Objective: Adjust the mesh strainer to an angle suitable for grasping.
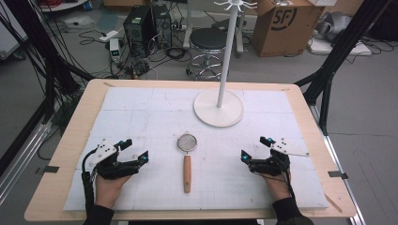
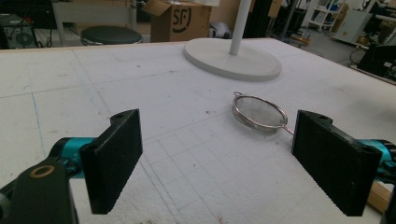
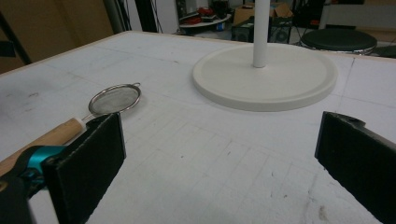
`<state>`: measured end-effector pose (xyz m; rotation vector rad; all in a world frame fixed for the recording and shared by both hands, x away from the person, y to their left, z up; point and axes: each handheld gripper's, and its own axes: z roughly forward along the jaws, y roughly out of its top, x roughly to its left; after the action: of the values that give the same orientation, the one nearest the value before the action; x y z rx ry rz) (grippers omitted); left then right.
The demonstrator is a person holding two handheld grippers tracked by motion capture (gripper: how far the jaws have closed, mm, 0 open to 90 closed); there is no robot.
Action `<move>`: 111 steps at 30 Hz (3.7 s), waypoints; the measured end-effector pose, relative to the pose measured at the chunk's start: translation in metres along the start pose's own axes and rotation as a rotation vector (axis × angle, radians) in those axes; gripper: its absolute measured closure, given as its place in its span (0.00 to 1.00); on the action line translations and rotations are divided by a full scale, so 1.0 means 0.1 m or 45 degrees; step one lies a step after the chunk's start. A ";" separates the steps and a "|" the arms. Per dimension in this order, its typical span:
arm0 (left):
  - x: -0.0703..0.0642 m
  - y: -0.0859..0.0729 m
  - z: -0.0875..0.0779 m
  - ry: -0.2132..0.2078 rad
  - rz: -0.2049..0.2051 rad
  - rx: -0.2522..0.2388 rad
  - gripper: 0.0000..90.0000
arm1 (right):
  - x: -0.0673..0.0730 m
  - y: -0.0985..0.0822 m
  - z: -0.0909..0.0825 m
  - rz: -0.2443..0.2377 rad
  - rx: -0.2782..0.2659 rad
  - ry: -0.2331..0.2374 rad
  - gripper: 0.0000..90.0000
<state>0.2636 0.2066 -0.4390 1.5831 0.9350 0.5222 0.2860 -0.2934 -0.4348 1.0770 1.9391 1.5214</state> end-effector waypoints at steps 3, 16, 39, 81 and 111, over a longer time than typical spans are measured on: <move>0.00 0.00 0.00 -0.005 0.000 0.001 0.19 | 0.00 0.00 0.00 0.002 -0.001 0.002 0.01; -0.01 -0.01 0.00 -0.001 -0.005 0.007 0.19 | 0.05 0.07 -0.03 0.016 -0.037 0.085 0.28; -0.01 -0.01 -0.02 0.006 -0.005 0.001 0.19 | 0.07 0.09 0.03 0.015 0.013 0.174 0.65; 0.00 0.00 -0.03 0.003 -0.019 -0.011 0.19 | 1.29 -0.12 0.72 0.097 0.306 0.647 0.99; 0.00 -0.01 -0.03 0.002 -0.018 -0.012 0.19 | 1.70 0.02 1.03 -0.056 0.709 0.454 0.99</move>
<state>0.2610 0.2088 -0.4388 1.5670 0.9433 0.5174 0.2618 -0.0965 -0.4436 1.0048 2.7208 1.2382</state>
